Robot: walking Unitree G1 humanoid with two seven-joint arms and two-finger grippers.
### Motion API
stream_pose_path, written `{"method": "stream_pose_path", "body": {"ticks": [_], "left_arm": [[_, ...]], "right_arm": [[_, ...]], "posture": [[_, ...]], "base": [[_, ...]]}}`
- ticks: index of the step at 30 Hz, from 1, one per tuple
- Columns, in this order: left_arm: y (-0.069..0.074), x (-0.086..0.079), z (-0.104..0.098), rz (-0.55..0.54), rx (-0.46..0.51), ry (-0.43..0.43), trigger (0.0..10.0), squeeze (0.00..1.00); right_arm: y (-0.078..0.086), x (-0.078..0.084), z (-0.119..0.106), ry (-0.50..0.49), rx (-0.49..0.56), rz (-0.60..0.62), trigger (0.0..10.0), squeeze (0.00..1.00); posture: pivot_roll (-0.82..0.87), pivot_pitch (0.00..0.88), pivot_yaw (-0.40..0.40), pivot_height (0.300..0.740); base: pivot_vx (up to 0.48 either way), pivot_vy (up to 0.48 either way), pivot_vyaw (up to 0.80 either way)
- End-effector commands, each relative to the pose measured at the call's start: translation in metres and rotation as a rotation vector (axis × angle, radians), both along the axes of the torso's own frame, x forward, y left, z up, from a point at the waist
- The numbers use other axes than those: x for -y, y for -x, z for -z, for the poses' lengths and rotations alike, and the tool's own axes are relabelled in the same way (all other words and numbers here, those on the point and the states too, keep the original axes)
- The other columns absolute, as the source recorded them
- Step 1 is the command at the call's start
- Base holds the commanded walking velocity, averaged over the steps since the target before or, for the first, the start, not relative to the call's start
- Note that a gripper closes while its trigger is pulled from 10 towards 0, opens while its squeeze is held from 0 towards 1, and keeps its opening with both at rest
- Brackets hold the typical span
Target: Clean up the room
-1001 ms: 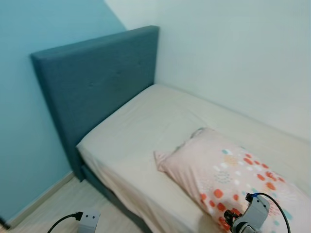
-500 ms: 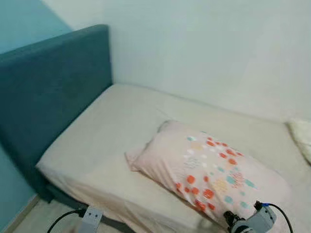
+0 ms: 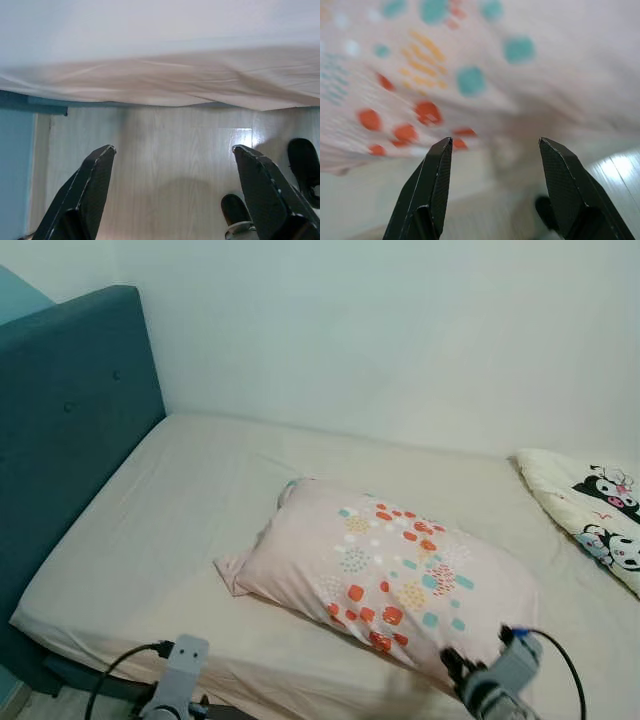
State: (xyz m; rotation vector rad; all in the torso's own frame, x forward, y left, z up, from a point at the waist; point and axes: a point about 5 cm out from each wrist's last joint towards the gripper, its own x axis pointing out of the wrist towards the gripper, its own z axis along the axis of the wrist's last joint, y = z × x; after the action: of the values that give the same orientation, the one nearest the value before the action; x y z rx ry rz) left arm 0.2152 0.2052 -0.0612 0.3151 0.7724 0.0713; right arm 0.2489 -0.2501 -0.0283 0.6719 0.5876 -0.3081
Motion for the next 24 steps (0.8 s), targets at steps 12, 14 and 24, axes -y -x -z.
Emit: {"method": "stream_pose_path", "body": {"ticks": [12, 14, 24], "left_arm": [[-0.031, -0.013, -0.026, -0.098, 0.166, 0.032, 10.0, 0.00], [-0.031, -0.012, -0.026, -0.089, 0.173, 0.049, 10.0, 0.00], [-0.028, -0.014, -0.025, -0.090, 0.177, 0.056, 10.0, 0.00]], "right_arm": [[-0.035, -0.018, -0.025, -0.020, 0.130, -0.095, 10.0, 0.00], [-0.038, -0.025, -0.026, -0.050, 0.144, -0.098, 10.0, 0.00], [-0.041, -0.036, -0.026, -0.072, 0.154, -0.129, 10.0, 0.00]], "posture": [[0.00, 0.004, -0.061, 0.695], [0.01, 0.014, -0.064, 0.685], [0.02, 0.025, -0.064, 0.650]], "base": [[0.000, 0.000, 0.00], [0.000, 0.000, 0.00], [0.000, 0.000, 0.00]]}}
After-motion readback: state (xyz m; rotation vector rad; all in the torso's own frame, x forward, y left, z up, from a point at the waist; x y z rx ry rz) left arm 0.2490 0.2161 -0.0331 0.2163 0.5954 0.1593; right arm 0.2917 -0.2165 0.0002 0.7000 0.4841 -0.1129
